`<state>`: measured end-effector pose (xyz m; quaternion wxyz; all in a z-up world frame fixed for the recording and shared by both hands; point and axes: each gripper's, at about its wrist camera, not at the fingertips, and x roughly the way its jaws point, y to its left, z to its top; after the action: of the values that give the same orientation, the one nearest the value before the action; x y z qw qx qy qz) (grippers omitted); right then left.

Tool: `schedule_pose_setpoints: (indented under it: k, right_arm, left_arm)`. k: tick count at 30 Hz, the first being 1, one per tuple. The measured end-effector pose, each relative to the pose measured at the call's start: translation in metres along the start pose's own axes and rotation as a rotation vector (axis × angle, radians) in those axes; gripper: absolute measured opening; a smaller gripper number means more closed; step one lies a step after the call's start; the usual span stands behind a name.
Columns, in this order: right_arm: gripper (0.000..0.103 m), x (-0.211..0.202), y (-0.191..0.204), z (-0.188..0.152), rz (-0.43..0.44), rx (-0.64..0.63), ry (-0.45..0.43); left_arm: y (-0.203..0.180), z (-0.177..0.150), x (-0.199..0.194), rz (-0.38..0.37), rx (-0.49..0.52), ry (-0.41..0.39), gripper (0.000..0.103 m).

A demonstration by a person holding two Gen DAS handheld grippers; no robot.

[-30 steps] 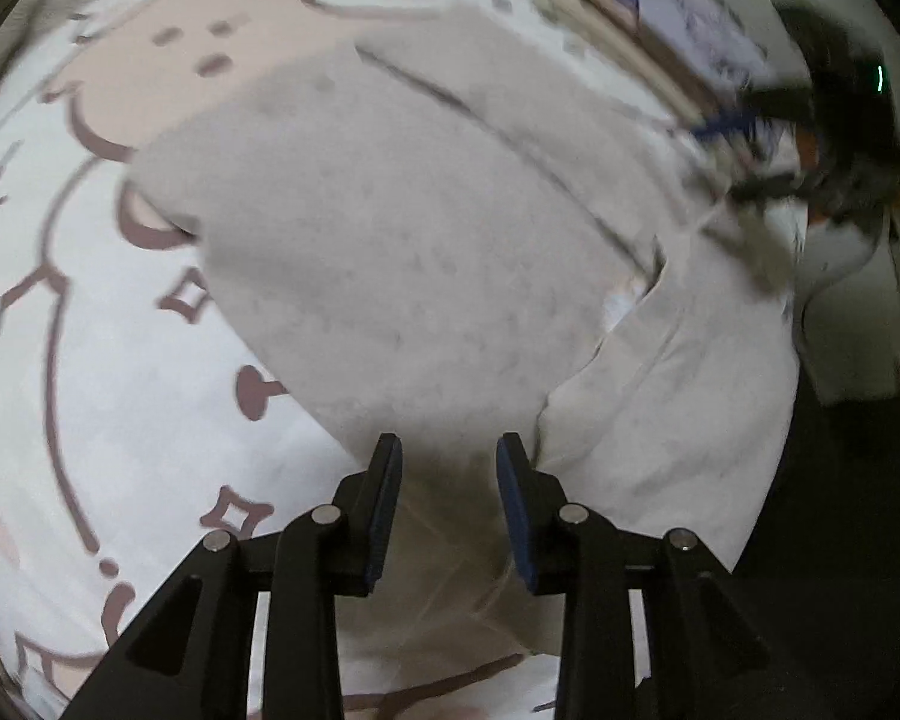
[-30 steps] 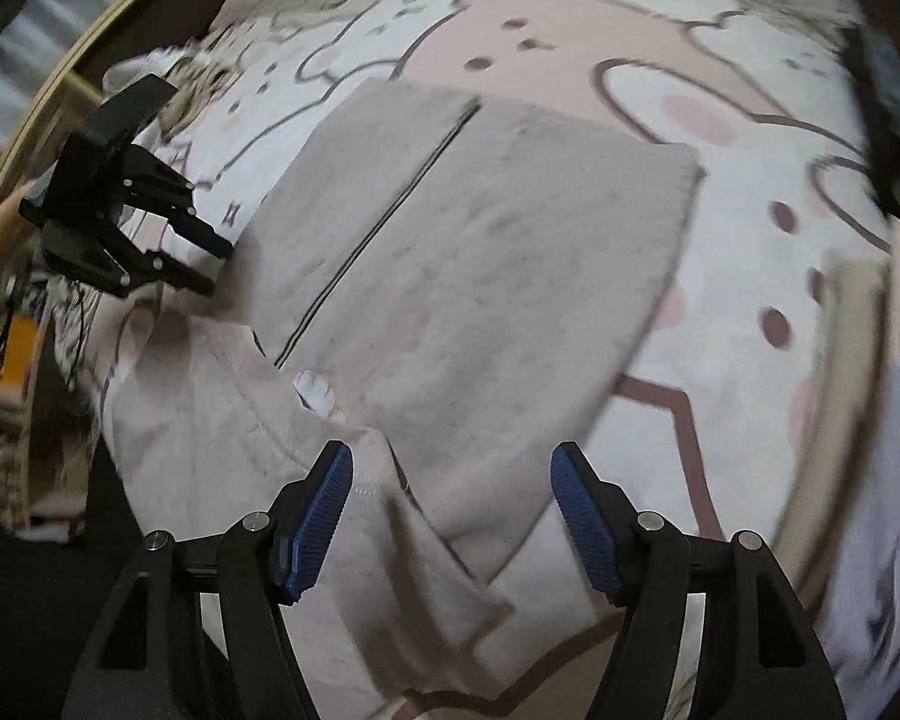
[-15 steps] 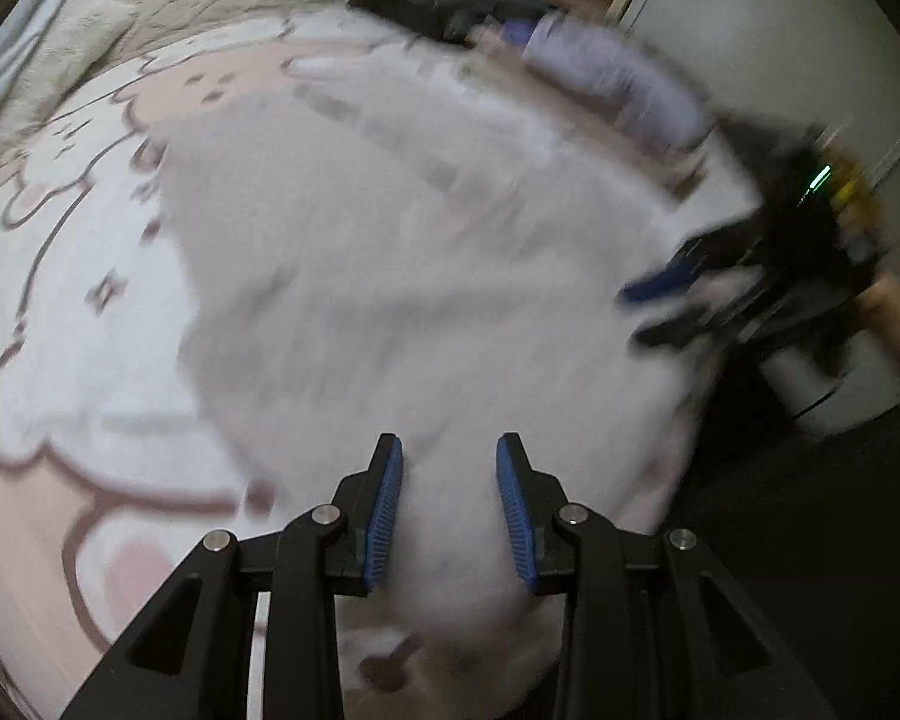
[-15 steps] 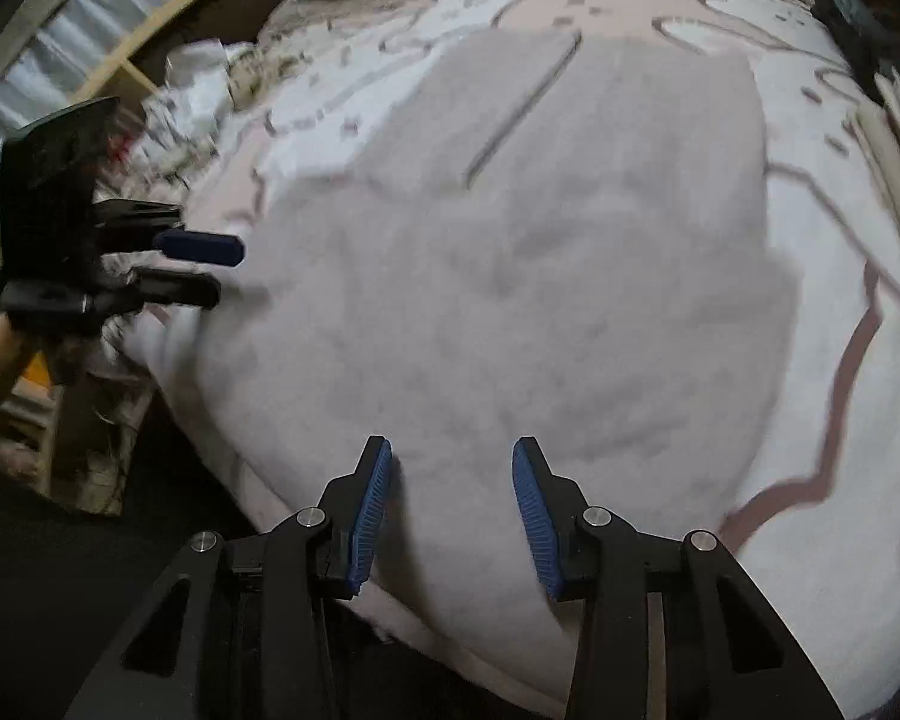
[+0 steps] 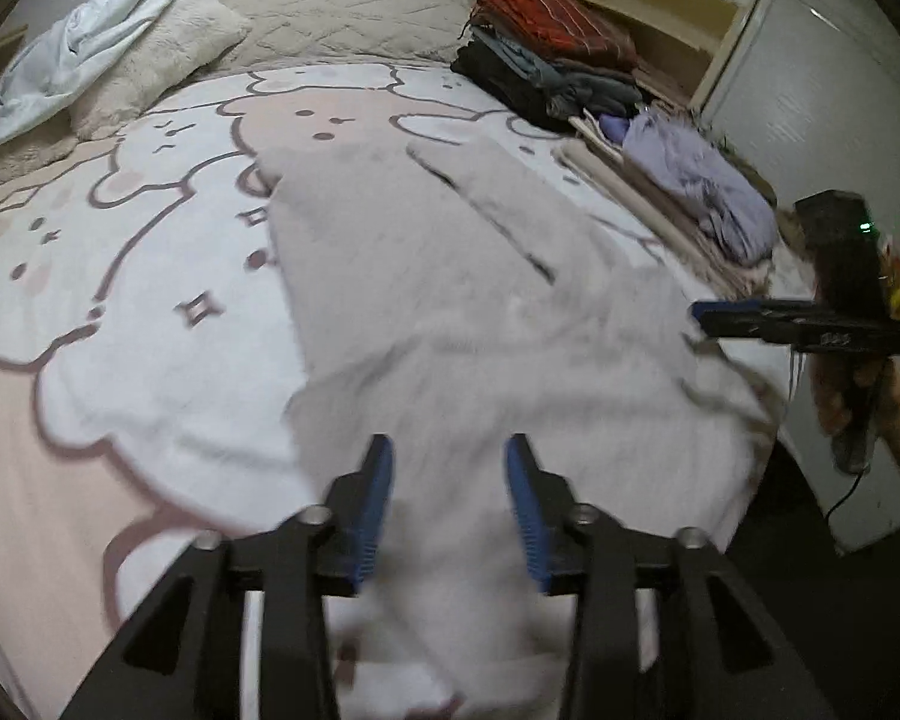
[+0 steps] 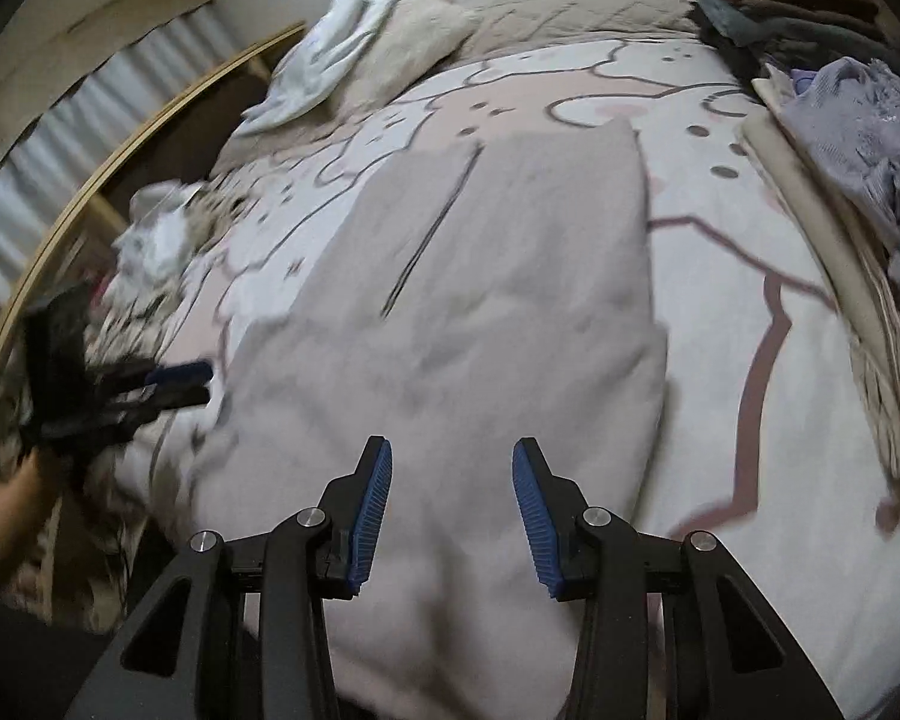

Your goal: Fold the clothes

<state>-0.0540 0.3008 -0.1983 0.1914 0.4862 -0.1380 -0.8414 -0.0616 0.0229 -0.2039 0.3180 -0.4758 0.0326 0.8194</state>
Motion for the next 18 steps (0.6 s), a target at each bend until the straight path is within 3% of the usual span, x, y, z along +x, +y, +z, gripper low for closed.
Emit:
schedule_pose_setpoints:
  k: [5,9,12,15,18]
  right_arm:
    - [0.042,0.048,-0.031,0.021,-0.067,0.085,0.071]
    - [0.043,0.037,-0.042,0.029,-0.058,0.141,-0.004]
    - [0.043,0.01,-0.034,0.031,-0.129,0.074,-0.069]
    - [0.043,-0.017,-0.005,0.019,-0.237,-0.145,-0.135]
    - [0.043,-0.036,0.029,-0.019,-0.369,-0.42,-0.176]
  left_arm:
    - [0.023,0.011,0.041,0.067,-0.067,0.052,0.046]
    - [0.029,0.02,0.039,0.098,-0.095,0.028,0.046]
    - [0.013,0.023,0.018,0.169,0.021,-0.008,0.046]
    - [-0.021,0.009,-0.013,0.281,0.221,-0.076,0.046]
    - [-0.064,-0.023,-0.039,0.385,0.438,-0.136,0.046]
